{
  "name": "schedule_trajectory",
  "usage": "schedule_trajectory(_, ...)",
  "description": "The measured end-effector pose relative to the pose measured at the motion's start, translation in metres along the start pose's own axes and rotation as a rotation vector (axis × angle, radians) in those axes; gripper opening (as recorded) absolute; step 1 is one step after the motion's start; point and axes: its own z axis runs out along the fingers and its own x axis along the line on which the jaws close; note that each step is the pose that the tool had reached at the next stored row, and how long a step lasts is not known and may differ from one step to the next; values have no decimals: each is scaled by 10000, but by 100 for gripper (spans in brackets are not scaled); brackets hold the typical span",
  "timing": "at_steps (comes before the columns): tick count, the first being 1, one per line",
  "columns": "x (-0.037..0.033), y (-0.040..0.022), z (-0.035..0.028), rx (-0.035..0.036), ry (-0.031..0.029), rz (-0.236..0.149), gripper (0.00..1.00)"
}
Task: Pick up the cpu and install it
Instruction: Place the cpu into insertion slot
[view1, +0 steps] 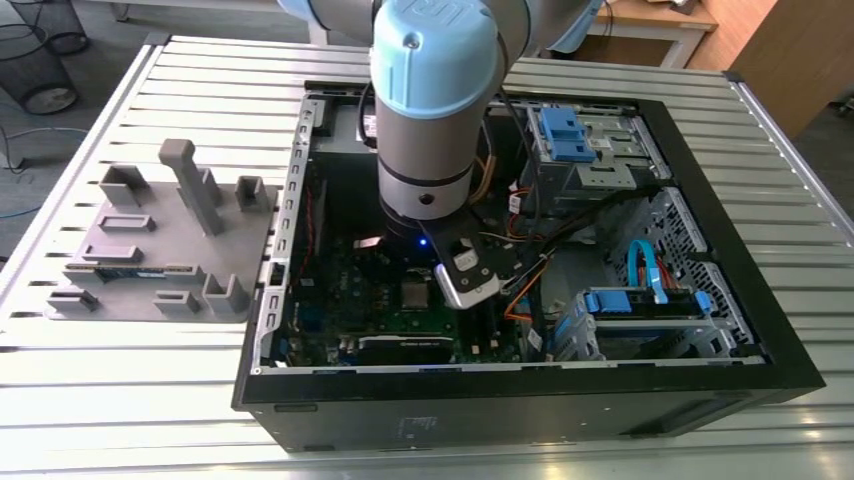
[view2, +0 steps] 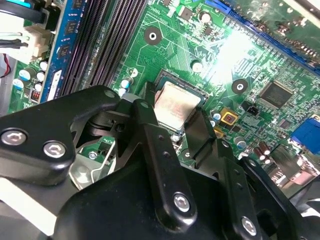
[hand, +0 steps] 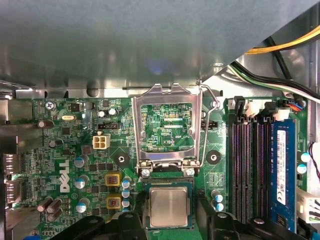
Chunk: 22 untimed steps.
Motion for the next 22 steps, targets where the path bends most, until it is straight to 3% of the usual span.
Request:
schedule_trajectory(14, -2, -1, -50, 0, 4, 0, 50)
schedule_trajectory(18, -2, -1, -54, 0, 4, 0, 32)
schedule_trajectory(19, -2, -1, -56, 0, 4, -1, 32)
schedule_trajectory(22, -2, -1, -59, 0, 3, 0, 14)
